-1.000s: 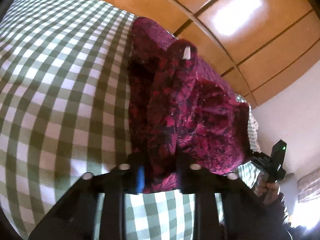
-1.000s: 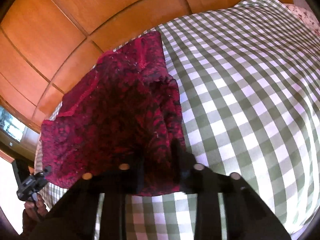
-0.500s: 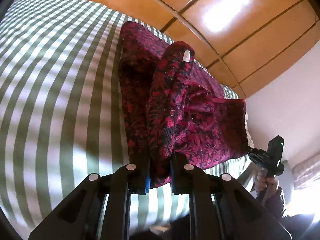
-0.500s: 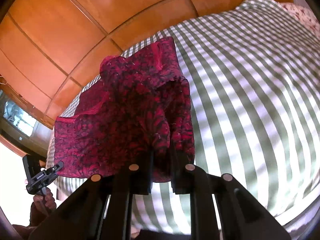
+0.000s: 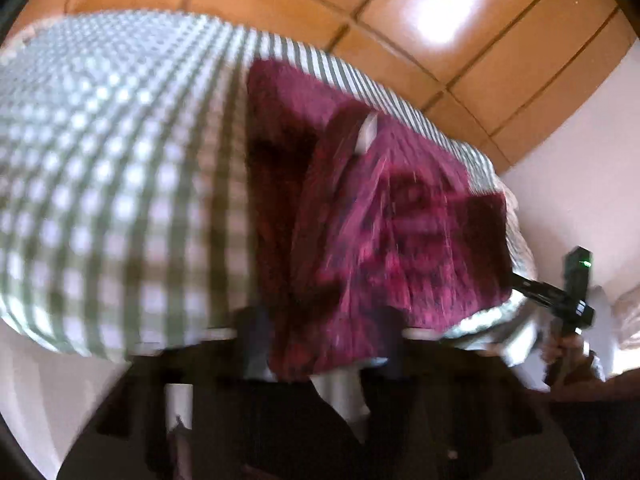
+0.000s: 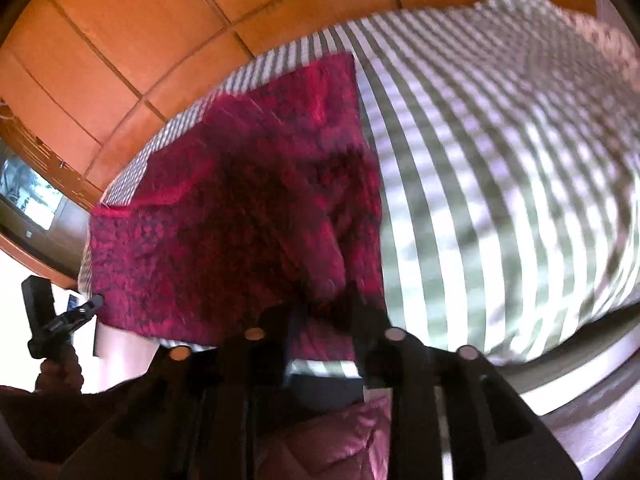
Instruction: Fold small clothes
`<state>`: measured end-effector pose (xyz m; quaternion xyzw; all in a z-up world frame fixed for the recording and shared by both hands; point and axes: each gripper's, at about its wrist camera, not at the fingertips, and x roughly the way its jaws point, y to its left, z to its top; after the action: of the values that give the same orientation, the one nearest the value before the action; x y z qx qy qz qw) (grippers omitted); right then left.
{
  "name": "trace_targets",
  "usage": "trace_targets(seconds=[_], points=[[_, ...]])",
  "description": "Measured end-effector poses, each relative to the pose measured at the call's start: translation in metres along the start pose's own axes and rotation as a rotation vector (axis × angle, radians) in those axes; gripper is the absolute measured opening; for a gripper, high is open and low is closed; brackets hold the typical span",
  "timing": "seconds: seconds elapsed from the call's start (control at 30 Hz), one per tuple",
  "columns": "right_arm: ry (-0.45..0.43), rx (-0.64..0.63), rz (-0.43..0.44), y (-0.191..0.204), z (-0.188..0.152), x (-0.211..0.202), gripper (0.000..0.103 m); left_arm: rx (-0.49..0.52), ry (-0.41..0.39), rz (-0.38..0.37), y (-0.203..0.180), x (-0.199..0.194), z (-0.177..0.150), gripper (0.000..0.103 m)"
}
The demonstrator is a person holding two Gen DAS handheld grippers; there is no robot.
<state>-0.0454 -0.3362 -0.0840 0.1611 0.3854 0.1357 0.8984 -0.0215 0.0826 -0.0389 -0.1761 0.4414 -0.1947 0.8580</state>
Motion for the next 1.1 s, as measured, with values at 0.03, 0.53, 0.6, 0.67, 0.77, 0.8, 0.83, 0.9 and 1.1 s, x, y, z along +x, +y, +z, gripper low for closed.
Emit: trace_targets(seconds=[0.03,0.53,0.6,0.67,0.77,0.8,0.83,0.9,1.1], points=[[-0.029,-0.033,-0.013,0.009,0.007,0.000,0.037,0.011,-0.038,0.019,-0.002,-0.004,0.005,0.073],[-0.129,-0.259,-0.216,0.080,0.039,0.065,0.077,0.267,-0.105,0.328,-0.045,0.037,0.052,0.092],[-0.121,-0.255,-0.230,0.079,0.039,0.072,0.086,0.264,-0.109,0.336,-0.044,0.039,0.054,0.092],[-0.111,-0.253,-0.244,0.078,0.038,0.078,0.089,0.265,-0.111,0.350,-0.043,0.041,0.054,0.092],[-0.088,-0.244,-0.264,0.075,0.033,0.085,0.090,0.273,-0.103,0.376,-0.042,0.045,0.054,0.092],[-0.084,-0.238,-0.266,0.073,0.033,0.086,0.091,0.270,-0.099,0.378,-0.040,0.046,0.054,0.092],[-0.079,-0.231,-0.267,0.071,0.033,0.087,0.091,0.265,-0.101,0.384,-0.040,0.046,0.053,0.092],[-0.072,-0.216,-0.267,0.068,0.032,0.090,0.094,0.262,-0.104,0.384,-0.039,0.046,0.052,0.092],[-0.068,-0.193,-0.280,0.067,0.032,0.091,0.097,0.266,-0.135,0.417,-0.038,0.042,0.051,0.092]])
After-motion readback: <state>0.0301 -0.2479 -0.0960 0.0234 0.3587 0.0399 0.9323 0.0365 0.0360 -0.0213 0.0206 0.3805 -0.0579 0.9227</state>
